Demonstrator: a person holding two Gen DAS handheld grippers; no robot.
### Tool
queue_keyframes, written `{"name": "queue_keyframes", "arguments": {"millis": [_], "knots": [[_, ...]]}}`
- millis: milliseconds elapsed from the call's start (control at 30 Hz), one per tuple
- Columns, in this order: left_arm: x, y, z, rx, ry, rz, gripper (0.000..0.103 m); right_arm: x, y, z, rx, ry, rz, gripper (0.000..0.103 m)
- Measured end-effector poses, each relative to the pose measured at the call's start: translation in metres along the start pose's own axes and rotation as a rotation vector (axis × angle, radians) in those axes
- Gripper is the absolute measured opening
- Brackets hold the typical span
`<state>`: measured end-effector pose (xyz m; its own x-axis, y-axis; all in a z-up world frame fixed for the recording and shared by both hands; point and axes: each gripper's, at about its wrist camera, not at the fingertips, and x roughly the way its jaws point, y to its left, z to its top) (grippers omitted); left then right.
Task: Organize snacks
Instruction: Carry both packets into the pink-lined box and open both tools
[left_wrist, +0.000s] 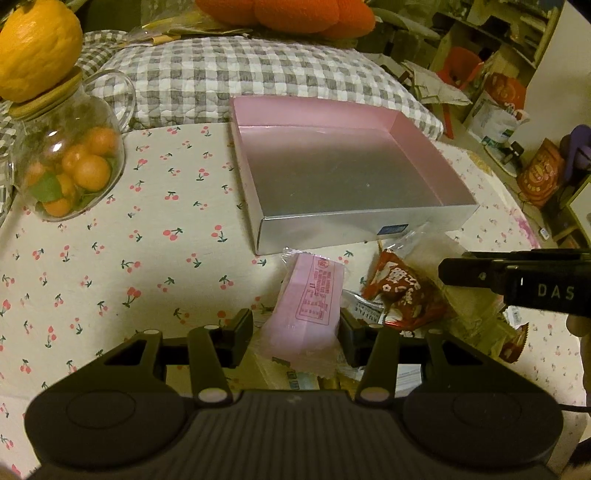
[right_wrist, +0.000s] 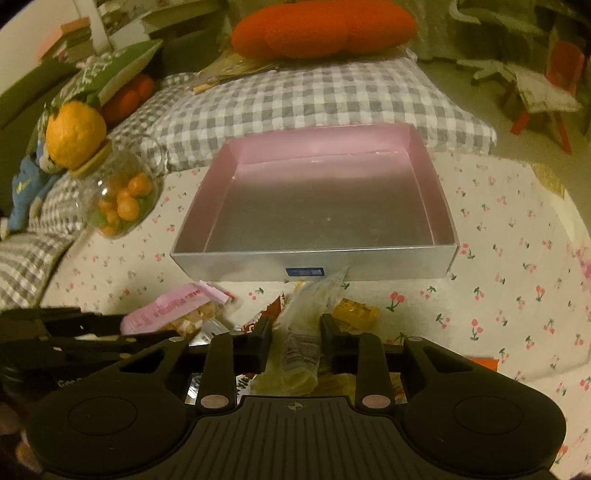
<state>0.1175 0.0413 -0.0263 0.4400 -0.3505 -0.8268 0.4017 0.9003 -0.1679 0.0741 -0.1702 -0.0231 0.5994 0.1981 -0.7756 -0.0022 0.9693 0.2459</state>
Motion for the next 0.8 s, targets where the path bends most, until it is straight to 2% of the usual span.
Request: {"name": "queue_keyframes", "arguments": {"millis": [300,800], "knots": [[-0.005,-0.001,0.000,-0.029,-0.010,-0.016,0.045,-0.011,-0.016,0.006,0.101,0.003,0.058,0.024],[-0.022,-0.004,0.004,-0.053,-0.063,-0.029,0.045,-0.034,-0.029,0.014,0.162,-0.042,0.097,0.023]]}}
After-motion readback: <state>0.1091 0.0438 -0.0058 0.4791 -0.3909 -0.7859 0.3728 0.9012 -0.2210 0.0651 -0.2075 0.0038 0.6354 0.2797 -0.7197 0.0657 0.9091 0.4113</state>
